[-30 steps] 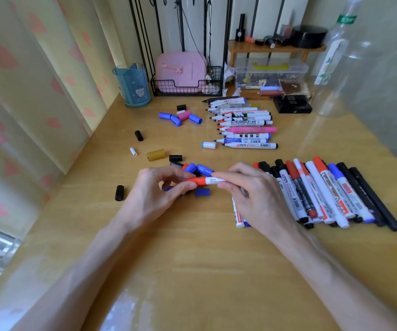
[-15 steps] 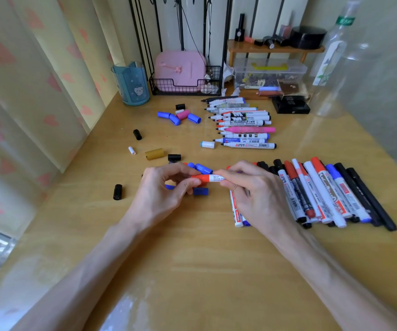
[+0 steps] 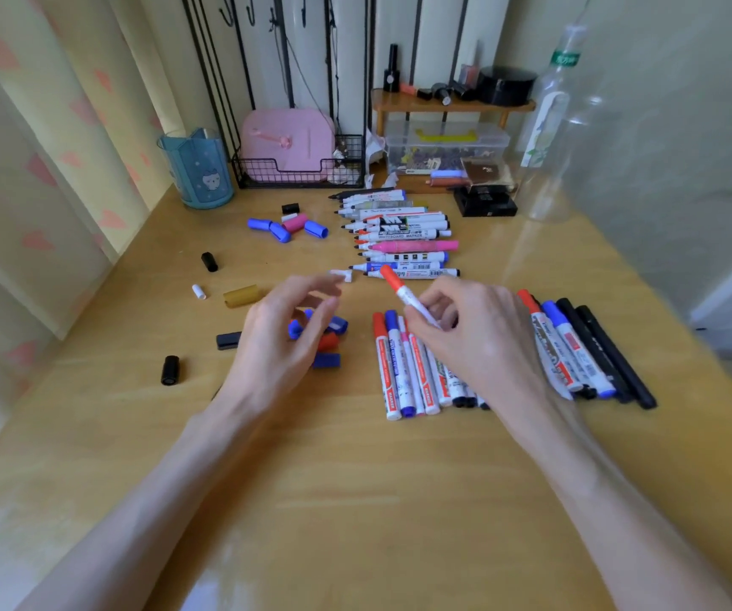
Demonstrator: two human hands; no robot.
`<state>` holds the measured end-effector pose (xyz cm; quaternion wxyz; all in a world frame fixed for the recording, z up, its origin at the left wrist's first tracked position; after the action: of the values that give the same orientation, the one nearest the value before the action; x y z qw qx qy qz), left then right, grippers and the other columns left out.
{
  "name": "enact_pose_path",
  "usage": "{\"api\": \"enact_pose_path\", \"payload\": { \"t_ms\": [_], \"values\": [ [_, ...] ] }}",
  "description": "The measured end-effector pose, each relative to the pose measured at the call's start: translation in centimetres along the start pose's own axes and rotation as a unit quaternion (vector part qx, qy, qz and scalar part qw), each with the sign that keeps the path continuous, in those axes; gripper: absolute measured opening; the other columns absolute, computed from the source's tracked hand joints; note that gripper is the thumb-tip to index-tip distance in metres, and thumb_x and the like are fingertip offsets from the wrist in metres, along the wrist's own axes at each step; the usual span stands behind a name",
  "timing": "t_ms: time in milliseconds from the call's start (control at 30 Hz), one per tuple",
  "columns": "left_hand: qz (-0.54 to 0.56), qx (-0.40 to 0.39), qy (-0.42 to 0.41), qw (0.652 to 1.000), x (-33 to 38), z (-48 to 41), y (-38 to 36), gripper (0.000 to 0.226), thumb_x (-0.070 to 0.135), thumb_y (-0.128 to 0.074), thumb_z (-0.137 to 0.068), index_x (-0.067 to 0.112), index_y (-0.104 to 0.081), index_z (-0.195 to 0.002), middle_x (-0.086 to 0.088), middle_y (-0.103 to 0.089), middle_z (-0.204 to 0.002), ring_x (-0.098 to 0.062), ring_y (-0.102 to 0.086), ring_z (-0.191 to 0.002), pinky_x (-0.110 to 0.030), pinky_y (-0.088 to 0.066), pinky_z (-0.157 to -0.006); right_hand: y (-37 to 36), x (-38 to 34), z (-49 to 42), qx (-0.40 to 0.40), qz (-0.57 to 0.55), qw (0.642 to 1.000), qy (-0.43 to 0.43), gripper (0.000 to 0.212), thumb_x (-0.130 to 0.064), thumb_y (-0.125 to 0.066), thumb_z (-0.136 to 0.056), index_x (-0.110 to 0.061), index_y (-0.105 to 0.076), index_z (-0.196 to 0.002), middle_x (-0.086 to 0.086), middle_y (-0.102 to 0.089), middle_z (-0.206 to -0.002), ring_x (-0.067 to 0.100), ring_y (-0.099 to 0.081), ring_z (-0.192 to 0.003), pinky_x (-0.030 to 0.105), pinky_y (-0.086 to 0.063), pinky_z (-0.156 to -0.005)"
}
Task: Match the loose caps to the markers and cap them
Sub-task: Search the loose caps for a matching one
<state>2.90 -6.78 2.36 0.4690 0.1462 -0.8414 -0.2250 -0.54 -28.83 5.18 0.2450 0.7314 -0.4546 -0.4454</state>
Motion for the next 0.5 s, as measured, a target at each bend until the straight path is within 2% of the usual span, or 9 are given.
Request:
{"api": "enact_pose_path", "payload": {
  "t_ms": [67,133,300,433,500],
  "values": [
    [-0.019,-0.031,-0.003,0.999,0.0,0.3,-0.5,0.021,0.023,-0.058,-0.106,0.026,-0.071,-0.123,0.016,-0.072,-0.113,-0.008,-0.07,-0.103,-0.019,-0.052,-0.087,0.7,1.5,0.5,-0.005,0.027,0.998,-0.054,0.029,-0.044,-0.074,-0.087,-0.024,-0.064,-0.071,-0.013,-0.06,-0.058,0.013,-0.061,-0.057,0.03,-0.048,-0.054],
    [-0.04,-0.051,-0.01,0.998,0.2,0.6,-0.9,0.021,0.02,-0.06,-0.105,0.026,-0.072,-0.12,0.017,-0.072,-0.113,-0.004,-0.068,-0.103,-0.012,-0.049,-0.086,0.9,2.4,1.3,-0.018,0.061,0.995,-0.077,0.032,-0.045,-0.072,-0.089,-0.022,-0.062,-0.069,-0.009,-0.061,-0.059,0.018,-0.063,-0.059,0.032,-0.049,-0.055],
    [-0.046,-0.062,-0.025,0.997,0.8,0.5,-1.6,0.02,0.016,-0.061,-0.104,0.02,-0.074,-0.119,0.017,-0.072,-0.114,-0.002,-0.067,-0.107,-0.013,-0.048,-0.091,0.9,3.0,1.9,-0.037,0.174,0.981,-0.081,0.035,-0.049,-0.065,-0.093,-0.019,-0.065,-0.077,0.0,-0.066,-0.07,0.028,-0.06,-0.066,0.032,-0.033,-0.054],
    [-0.035,-0.063,-0.017,0.997,0.8,0.8,-1.2,0.02,0.017,-0.062,-0.104,0.022,-0.073,-0.119,0.017,-0.073,-0.113,-0.007,-0.068,-0.108,-0.01,-0.048,-0.088,0.3,3.0,1.9,-0.049,0.199,0.976,-0.079,0.037,-0.053,-0.065,-0.091,-0.019,-0.065,-0.076,0.001,-0.067,-0.076,0.028,-0.063,-0.067,0.034,-0.049,-0.058],
    [-0.04,-0.07,-0.018,0.997,0.5,1.0,-1.1,0.02,0.017,-0.062,-0.103,0.024,-0.073,-0.119,0.017,-0.072,-0.112,-0.006,-0.068,-0.107,-0.008,-0.046,-0.084,0.3,3.2,1.9,-0.05,0.198,0.975,-0.082,0.037,-0.053,-0.065,-0.092,-0.019,-0.065,-0.079,0.001,-0.067,-0.078,0.026,-0.06,-0.065,0.033,-0.048,-0.058]
  ]
}}
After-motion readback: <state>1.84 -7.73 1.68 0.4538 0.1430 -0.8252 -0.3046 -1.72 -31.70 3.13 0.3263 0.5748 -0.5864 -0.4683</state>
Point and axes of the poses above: each hand's wrist, its own z-axis away from the middle knuckle, its own y-axis out of the back of the hand, x = y × z, the point moved 5 cm from there along -z, towards the middle knuckle
